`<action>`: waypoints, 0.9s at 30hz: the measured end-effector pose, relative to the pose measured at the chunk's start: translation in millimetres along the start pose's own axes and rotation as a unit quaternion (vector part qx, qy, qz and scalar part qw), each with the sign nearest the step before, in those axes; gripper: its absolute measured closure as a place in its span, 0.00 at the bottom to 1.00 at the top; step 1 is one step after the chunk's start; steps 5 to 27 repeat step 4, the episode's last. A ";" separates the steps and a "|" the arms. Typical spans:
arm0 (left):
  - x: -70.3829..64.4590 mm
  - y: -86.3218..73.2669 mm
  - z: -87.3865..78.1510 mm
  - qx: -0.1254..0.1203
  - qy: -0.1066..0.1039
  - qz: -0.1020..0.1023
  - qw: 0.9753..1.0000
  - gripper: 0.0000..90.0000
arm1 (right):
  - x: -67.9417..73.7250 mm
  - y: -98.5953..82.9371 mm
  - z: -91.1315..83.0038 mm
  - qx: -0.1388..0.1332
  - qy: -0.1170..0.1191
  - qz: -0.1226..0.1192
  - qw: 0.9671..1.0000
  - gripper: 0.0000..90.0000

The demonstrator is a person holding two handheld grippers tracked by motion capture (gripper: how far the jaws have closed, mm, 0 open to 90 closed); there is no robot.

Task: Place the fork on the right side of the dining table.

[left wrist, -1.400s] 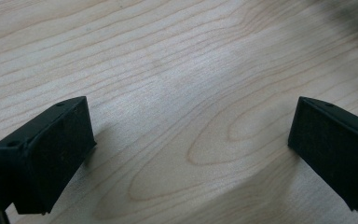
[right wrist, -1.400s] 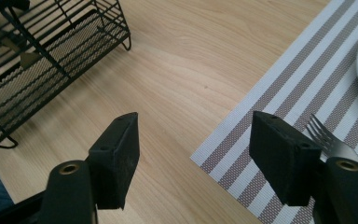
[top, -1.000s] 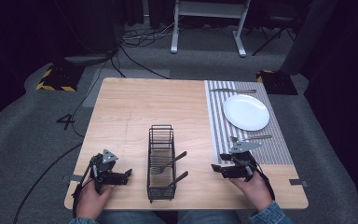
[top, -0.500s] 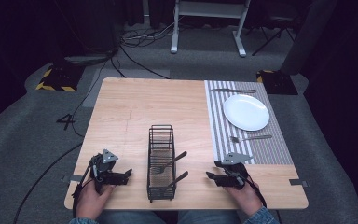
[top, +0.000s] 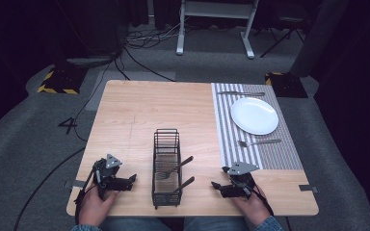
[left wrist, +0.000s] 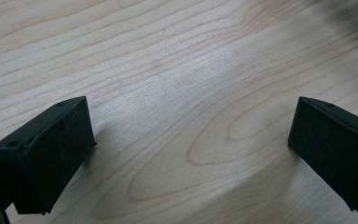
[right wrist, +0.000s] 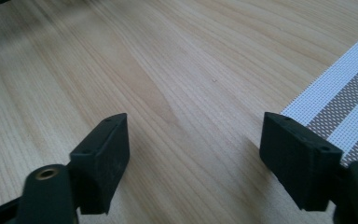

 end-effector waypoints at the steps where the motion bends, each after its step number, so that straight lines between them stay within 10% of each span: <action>1: 0.0 0.0 -0.1 0.000 0.000 0.000 1.000 0.00 | -1.0 -0.4 0.7 0.004 -0.007 0.005 1.000 0.19; 27: 0.1 0.0 -0.1 0.000 0.000 0.000 1.000 0.00 | -2.0 -0.7 1.5 0.008 -0.018 0.012 1.000 0.16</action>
Point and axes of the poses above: each handheld gripper's, and its own axes: z roughly forward along the jaws, y roughly out of its top, x roughly to its left, the point moved 6 cm from there along z, roughly forward along the jaws, and after that the axes turned 6 degrees about -x, right-handed, at the moved point
